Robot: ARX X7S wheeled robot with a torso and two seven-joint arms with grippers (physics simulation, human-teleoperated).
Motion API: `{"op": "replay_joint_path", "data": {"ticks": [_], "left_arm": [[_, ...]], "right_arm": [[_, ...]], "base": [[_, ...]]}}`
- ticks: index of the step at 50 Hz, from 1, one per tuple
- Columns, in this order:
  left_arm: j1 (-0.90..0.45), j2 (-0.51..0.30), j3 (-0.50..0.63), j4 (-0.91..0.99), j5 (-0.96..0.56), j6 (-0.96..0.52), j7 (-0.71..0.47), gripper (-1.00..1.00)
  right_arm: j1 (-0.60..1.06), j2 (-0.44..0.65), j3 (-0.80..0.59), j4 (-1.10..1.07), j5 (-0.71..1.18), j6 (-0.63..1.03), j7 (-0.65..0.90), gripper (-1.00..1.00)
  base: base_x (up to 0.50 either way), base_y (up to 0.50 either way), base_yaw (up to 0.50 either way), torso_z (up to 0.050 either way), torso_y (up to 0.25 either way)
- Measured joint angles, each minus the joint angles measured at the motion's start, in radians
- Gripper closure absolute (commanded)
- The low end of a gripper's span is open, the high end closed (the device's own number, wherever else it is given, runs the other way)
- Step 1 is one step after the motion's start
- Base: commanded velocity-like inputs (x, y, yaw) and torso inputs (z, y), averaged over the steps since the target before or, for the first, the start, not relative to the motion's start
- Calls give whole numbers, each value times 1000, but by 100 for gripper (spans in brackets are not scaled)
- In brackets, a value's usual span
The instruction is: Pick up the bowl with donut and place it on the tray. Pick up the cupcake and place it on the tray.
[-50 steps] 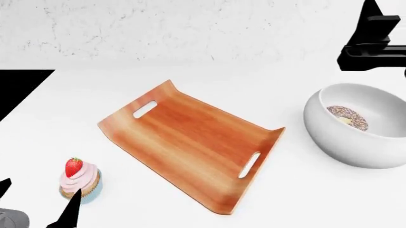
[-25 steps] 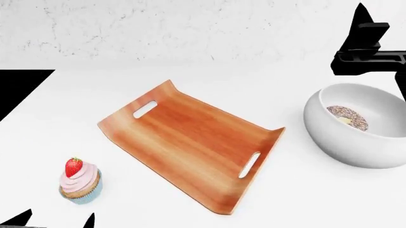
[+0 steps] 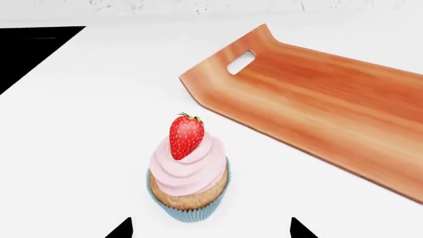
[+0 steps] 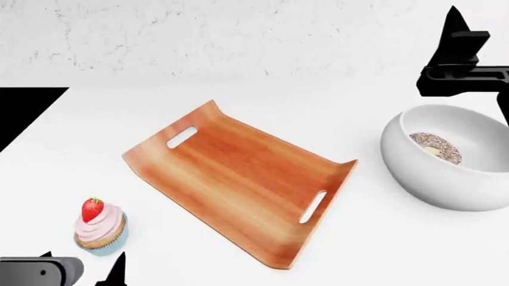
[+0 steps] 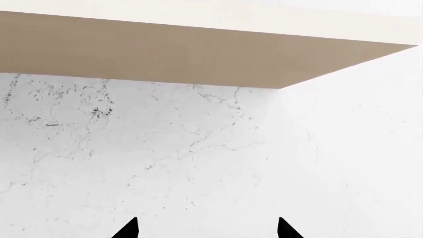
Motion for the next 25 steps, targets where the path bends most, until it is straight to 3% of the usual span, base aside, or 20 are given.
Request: {"op": "replay_joint_path", "data": {"ticks": [25], "left_arm": [[-20, 49, -4, -64, 152, -69, 91, -100]], "right_arm": [[-33, 9, 4, -4, -15, -18, -17, -100]], "base": [[0, 0, 0, 0, 0]]}}
